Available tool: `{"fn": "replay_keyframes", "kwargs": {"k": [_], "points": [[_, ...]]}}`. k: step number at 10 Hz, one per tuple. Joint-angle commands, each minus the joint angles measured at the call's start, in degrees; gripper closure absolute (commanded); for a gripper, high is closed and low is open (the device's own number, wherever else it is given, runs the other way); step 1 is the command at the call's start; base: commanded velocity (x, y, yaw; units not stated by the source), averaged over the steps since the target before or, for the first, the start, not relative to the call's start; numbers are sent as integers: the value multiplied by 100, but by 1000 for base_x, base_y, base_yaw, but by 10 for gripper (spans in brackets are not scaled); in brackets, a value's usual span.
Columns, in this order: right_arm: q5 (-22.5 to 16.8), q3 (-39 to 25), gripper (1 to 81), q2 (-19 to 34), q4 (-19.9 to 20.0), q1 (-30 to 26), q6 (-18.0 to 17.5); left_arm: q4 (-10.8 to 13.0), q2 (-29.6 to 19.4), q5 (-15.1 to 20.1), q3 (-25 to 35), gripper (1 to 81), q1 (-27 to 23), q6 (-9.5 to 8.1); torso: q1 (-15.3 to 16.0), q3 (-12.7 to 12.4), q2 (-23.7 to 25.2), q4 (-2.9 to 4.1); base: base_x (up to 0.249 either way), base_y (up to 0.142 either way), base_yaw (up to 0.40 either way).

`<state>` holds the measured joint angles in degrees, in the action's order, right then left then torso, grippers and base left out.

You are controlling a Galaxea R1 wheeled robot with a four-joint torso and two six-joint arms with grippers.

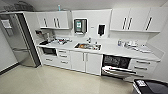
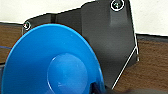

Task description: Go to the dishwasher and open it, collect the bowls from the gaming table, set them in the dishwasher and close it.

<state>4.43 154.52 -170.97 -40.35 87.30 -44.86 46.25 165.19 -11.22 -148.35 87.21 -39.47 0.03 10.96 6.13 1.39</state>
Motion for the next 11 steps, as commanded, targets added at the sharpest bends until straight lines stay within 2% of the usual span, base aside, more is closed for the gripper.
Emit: {"fn": "replay_keyframes", "kwargs": {"k": [1,11], "points": [[155,-195,811,-141,-140,-243,30,7,-21,181,25,811,-200,-8,0,0,0,0,168,0,0],[146,-204,811,-168,-149,-261,30,24,-21,189,17,811,-200,-8,-2,0,2,0,168,0,0]]}}
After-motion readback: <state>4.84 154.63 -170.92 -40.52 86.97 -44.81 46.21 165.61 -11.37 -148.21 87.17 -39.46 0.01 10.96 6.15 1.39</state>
